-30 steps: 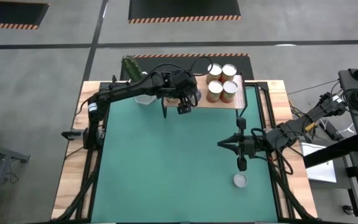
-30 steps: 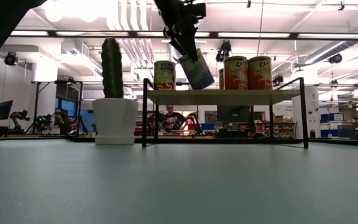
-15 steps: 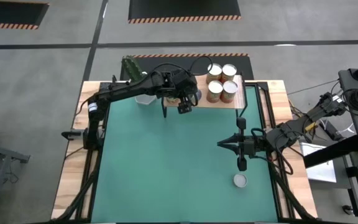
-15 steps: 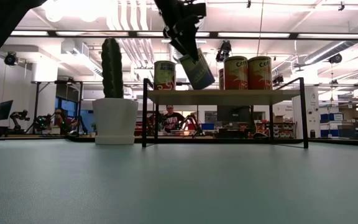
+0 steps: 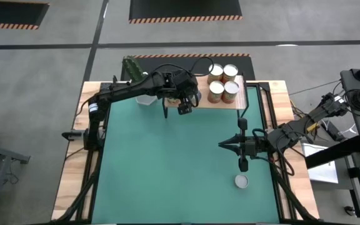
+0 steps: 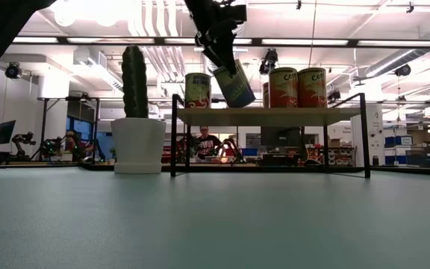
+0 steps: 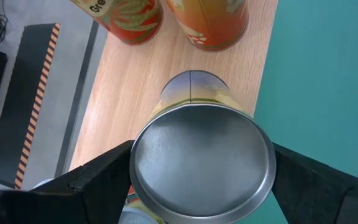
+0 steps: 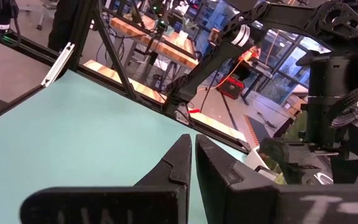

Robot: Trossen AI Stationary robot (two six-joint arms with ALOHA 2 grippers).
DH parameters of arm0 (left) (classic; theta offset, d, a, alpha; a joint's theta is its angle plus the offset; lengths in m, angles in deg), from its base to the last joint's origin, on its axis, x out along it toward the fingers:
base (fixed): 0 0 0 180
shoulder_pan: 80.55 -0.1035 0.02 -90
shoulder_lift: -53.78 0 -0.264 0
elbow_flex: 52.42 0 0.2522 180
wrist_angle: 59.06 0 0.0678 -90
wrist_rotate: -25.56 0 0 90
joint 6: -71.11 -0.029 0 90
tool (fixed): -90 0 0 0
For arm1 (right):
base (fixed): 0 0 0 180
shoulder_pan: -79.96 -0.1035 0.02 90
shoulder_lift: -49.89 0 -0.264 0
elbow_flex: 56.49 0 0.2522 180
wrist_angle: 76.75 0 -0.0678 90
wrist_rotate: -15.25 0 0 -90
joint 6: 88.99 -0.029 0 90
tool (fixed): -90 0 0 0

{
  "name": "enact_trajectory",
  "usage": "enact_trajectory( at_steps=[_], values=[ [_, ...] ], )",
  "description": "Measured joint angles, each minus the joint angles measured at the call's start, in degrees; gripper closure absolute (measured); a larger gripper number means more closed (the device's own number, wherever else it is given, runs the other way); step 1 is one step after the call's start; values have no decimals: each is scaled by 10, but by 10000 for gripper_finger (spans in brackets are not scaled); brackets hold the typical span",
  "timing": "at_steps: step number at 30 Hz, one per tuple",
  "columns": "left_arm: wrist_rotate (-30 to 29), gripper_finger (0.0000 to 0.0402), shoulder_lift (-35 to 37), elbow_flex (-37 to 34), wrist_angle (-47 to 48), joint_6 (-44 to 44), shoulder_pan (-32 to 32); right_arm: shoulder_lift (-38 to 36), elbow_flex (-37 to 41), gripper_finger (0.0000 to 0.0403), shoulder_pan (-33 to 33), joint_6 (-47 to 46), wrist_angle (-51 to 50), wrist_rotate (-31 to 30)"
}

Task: Pick and place cans onto a shelf
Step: Put the canned peas on the shelf

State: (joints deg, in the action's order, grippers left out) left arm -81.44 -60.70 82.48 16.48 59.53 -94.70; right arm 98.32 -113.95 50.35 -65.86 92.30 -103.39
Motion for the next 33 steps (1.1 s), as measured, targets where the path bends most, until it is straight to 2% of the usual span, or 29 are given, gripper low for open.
enact_trajectory(
  at_steps=[33],
  values=[
    [0,83,0,0,-3,5,-9,0,0,390,0,-2,0,0]
  ],
)
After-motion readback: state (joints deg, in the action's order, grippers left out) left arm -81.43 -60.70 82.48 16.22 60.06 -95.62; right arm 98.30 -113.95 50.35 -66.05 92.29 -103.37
